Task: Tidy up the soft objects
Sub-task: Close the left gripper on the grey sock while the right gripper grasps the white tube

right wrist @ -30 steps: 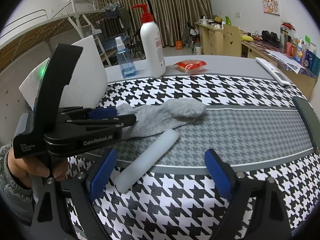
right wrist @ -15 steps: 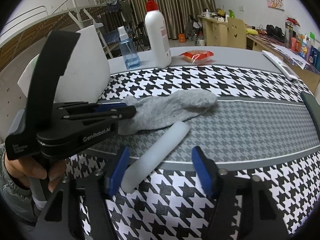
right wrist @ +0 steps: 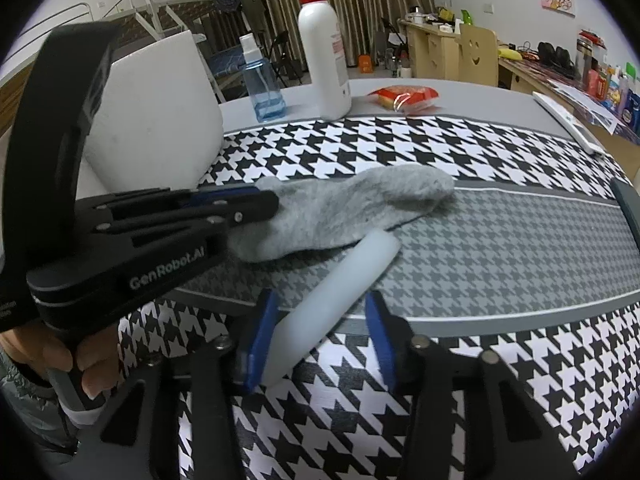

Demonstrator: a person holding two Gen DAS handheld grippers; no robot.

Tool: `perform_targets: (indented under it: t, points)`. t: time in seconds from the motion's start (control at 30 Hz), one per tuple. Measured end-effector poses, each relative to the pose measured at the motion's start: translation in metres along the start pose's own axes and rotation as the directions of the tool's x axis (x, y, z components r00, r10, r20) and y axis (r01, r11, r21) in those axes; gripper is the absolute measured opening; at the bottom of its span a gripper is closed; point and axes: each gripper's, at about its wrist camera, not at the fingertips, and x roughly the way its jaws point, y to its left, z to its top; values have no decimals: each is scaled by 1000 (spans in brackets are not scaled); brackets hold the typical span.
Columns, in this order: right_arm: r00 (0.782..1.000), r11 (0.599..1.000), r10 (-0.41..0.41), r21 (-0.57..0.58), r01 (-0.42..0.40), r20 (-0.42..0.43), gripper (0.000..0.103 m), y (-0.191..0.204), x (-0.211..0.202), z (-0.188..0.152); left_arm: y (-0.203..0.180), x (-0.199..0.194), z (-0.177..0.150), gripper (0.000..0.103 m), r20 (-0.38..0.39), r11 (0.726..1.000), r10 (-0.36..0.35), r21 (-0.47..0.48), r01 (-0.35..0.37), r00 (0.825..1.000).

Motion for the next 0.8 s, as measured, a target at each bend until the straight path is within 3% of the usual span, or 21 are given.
perform_targets:
  t: [0.4, 0.47, 0.7, 0.8]
  points:
    - [995, 995, -100, 10, 100, -17, 40, 14, 4, 1, 2, -9, -1, 12, 43, 1000, 9, -1, -9, 999]
    - [993, 993, -115, 8, 116, -17, 37, 15, 5, 1, 3, -11, -2, 12, 47, 1000, 9, 0, -9, 999]
    - [995, 995, -95, 40, 95, -15, 12, 12, 0, -1, 3, -18, -3, 12, 68, 1000, 0, -1, 0, 998]
    - [999, 996, -54, 68, 55, -6, 12, 6, -7, -3, 2, -20, -2, 12, 75, 1000, -3, 2, 3, 997]
